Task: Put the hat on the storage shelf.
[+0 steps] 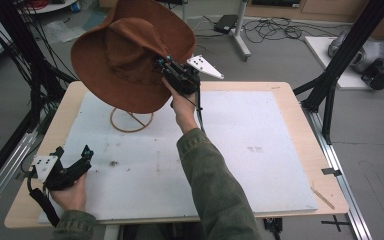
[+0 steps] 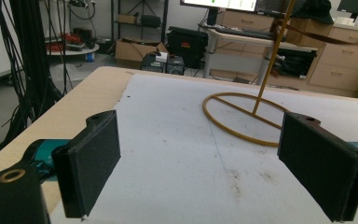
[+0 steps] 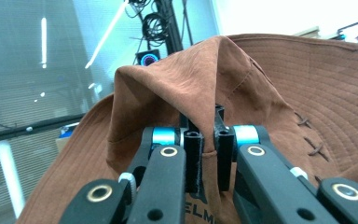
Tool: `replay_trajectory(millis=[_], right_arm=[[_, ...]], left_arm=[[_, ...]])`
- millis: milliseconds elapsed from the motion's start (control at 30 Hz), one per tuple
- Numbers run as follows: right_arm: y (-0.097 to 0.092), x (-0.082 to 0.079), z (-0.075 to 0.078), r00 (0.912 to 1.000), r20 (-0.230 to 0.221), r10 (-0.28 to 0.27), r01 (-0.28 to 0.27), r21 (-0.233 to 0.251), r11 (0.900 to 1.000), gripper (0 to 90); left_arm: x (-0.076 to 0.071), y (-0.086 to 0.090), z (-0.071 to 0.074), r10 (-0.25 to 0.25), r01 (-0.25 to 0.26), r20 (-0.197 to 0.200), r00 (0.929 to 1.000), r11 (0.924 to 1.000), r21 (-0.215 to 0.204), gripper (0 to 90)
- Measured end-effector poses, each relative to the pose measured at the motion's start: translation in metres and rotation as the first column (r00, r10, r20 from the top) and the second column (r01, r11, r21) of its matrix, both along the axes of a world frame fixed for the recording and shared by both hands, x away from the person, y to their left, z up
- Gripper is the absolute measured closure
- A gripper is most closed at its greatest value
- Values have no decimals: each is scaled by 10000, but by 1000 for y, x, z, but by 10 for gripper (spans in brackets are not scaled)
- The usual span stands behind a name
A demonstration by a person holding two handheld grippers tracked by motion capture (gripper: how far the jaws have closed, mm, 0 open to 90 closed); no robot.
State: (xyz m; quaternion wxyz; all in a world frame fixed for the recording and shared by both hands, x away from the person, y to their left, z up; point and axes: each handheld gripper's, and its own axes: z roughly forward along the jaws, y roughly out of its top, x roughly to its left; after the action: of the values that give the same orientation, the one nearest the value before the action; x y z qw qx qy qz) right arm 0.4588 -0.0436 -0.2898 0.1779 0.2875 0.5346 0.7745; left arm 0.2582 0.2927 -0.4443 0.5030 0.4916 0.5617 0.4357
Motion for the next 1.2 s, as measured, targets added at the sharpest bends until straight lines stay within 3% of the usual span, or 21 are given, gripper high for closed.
replay_trajectory(millis=[333,433,1000,1200], right_arm=[[37,9,10,9991,32,428,-428,-58,9991,870],[43,11,6,9988,-91,488,-489,-117,9987,869],[53,17,-14,9966,-486,666,-668,-10,9978,857],[54,18,-26,9946,-812,650,-664,-142,9977,849]], left_arm=[[1,0,0,-47,47,-6,10000,10000,-8,132],[1,0,0,-42,42,-8,10000,10000,-31,132],[2,0,-1,-146,145,-107,9998,9999,-74,132],[2,0,-1,-114,113,-95,9999,9998,-150,132]])
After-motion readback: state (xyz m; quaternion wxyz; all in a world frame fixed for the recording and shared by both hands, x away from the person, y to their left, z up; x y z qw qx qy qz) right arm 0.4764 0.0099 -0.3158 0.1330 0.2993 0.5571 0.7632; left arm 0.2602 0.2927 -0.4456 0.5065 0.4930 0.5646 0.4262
